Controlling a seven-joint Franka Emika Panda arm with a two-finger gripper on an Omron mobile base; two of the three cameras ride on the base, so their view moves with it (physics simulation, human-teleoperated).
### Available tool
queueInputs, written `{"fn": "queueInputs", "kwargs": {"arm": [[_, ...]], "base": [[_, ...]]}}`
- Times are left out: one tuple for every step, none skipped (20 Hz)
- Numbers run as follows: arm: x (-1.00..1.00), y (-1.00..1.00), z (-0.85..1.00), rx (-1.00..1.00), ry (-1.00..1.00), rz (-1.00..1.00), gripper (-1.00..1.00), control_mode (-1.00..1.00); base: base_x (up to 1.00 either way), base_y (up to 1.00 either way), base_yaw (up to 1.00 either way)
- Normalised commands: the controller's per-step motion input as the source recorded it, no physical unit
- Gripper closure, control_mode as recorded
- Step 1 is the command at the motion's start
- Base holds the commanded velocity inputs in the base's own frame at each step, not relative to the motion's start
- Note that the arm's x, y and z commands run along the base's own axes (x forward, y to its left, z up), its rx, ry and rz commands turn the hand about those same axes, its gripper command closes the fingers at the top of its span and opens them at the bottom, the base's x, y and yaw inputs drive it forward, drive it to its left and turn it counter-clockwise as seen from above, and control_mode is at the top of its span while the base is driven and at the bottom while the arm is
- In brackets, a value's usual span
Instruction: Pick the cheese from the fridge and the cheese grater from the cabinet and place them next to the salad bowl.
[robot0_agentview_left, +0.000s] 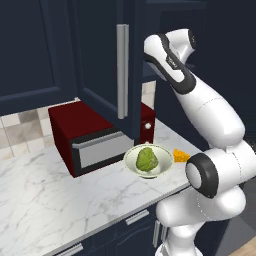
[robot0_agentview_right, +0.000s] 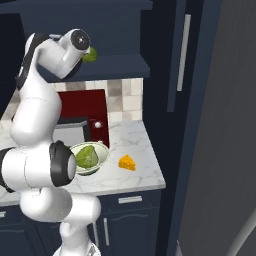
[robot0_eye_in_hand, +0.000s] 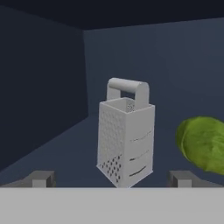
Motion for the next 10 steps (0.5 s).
{"fn": "queueInputs", "kwargs": {"arm": [[0.21, 0.03, 0.0, 0.0, 0.0, 0.0, -1.0, -1.0], [0.1, 0.06, 0.0, 0.0, 0.0, 0.0, -1.0, -1.0], [0.16, 0.06, 0.0, 0.0, 0.0, 0.0, -1.0, -1.0], [0.39, 0.01, 0.0, 0.0, 0.0, 0.01, -1.0, -1.0], [0.46, 0.05, -0.04, 0.0, 0.0, 0.01, -1.0, -1.0], [0.47, 0.11, -0.02, 0.0, 0.01, 0.01, -1.0, -1.0], [0.44, 0.18, -0.04, 0.0, 0.01, 0.0, -1.0, -1.0], [0.39, 0.21, -0.05, 0.0, 0.02, 0.0, -1.0, -1.0], [0.38, 0.22, -0.05, 0.0, 0.02, 0.0, -1.0, -1.0], [0.34, 0.26, -0.06, 0.0, 0.01, 0.0, -1.0, -1.0]], "base": [[0.0, 0.0, 0.0], [0.0, 0.0, 0.0], [0.0, 0.0, 0.0], [0.0, 0.0, 0.0], [0.0, 0.0, 0.0], [0.0, 0.0, 0.0], [0.0, 0.0, 0.0], [0.0, 0.0, 0.0], [0.0, 0.0, 0.0], [0.0, 0.0, 0.0]]}}
